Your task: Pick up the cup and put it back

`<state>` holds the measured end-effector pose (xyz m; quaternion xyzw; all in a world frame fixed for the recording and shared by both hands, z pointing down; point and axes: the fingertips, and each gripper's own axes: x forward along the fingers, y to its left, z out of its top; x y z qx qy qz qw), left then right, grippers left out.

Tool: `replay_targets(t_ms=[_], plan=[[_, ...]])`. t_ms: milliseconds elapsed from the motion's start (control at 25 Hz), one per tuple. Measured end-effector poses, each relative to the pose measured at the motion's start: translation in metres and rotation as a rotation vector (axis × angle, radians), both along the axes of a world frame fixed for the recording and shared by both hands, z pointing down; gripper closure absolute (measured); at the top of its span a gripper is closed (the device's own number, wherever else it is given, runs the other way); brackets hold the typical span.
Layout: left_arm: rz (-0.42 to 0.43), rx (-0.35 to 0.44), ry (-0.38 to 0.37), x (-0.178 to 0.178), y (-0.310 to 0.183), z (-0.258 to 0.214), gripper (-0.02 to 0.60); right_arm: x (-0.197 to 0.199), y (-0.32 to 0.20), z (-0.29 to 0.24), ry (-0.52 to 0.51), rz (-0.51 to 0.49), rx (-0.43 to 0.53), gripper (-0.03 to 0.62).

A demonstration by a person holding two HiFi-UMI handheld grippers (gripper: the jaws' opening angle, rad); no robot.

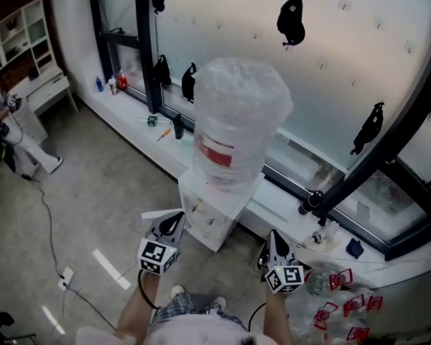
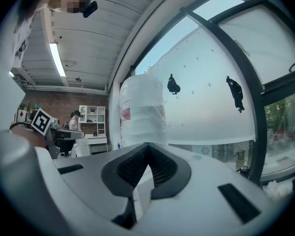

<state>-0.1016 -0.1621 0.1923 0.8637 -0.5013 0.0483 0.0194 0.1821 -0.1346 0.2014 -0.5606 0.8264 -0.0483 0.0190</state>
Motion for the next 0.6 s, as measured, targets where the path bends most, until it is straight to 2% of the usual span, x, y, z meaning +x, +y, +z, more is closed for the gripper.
replay_targets(t_ms=[280, 600], plan=[[0.002, 0.002, 0.046, 0.001, -0.004, -0.005, 0.557, 0.019, -0.005, -0.013, -0.008, 0.039, 0.026, 0.579], [0.017, 0.01, 0.044, 0.008, -0.014, -0.008, 0.557, 0.022, -0.009, -0.018, -0.007, 0.05, 0.043, 0.579]])
